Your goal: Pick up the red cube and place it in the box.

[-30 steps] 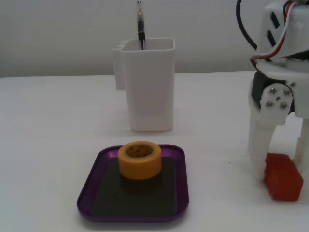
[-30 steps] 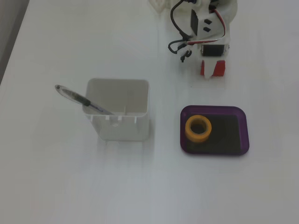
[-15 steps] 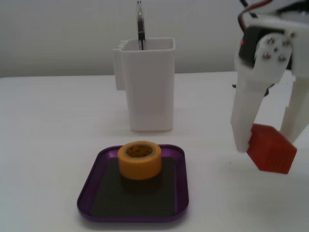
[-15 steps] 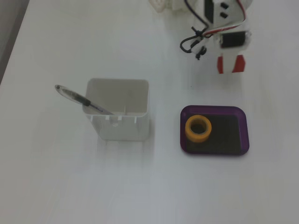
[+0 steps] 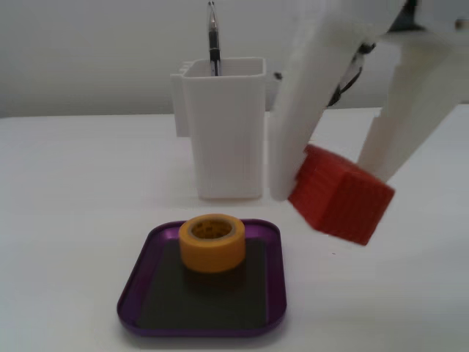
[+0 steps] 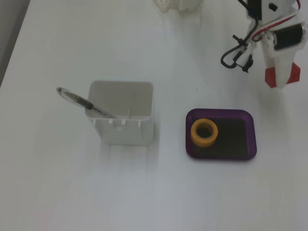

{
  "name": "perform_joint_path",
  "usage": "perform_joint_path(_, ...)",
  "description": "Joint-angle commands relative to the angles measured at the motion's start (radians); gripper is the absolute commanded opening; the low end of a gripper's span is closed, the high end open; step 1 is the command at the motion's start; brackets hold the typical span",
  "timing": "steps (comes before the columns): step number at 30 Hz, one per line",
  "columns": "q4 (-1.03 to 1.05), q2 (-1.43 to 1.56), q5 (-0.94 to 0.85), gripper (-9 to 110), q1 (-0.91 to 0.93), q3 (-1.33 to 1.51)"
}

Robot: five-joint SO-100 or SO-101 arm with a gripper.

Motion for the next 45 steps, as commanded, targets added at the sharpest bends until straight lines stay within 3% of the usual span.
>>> perform_joint_path(1, 0.006, -0.110, 0.028, -1, 0.029, -0.193)
perform_joint_path(18, 0.195, -0.574, 0.026, -1, 0.138, -0.730)
perform_joint_path(45, 0.256, -0.680, 0.000, 0, 0.140, -0.764)
